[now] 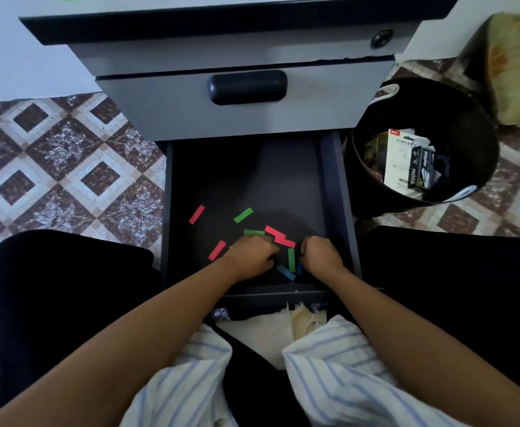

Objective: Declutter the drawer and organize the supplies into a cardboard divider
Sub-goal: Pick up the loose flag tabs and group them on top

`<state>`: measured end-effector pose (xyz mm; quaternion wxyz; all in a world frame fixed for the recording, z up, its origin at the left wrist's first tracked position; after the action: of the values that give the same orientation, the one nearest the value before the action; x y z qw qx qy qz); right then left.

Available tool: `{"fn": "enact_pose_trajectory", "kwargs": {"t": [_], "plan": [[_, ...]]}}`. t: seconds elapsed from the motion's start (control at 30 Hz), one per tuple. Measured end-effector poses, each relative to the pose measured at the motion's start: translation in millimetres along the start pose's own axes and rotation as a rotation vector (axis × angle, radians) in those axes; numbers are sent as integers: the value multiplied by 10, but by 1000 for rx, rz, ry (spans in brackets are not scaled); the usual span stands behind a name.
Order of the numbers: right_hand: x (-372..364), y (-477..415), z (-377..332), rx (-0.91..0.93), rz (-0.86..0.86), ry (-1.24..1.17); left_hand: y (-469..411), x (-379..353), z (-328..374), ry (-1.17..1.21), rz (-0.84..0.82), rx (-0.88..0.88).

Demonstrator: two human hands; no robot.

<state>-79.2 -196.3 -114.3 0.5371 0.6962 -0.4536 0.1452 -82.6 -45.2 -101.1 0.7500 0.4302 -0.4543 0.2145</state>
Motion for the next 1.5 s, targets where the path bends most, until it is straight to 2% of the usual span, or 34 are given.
{"fn": "enact_pose_trajectory", "kwargs": {"t": [0.17,0.37,0.47,0.7,0.8,0.93,1.07,1.13,1.23,1.33,1.5], "plan": [[40,32,13,24,20,-101,-169,-106,123,-84,-85,-137],[60,46,19,43,59,-191,-127,-157,91,-171,-107,-203],[65,34,32,29,59,-217,-113,-201,81,-210,-122,-193],[107,8,50,21,77,-146,-112,-180,99,-125,-139,-130],[144,25,35,51,78,-130,-99,-159,77,102,-142,-42],[243,57,-38,91,59,-225,-68,-66,-28,641,5,271],[382,139,-197,96,0,-616,64,111,-44,1141,171,478],[415,226,-277,97,-69,-823,141,174,-6,1332,187,545],[388,293,-342,120,-82,-927,226,230,93,1578,168,614],[354,350,-372,146,-23,-913,296,236,162,1668,195,645],[311,410,-394,179,78,-839,382,210,213,1568,272,614]]}}
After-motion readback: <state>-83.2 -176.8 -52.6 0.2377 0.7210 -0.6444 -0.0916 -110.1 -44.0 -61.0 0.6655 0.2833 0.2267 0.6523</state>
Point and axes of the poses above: each hand's wrist, its own y-axis away from the middle knuckle, its own x-axis out of the back of the hand, z = x × y, the point moved 2 cm from there along -y, towards the middle knuckle, and after that the axes turned 5 degrees about -y, right-handed, at the moved point
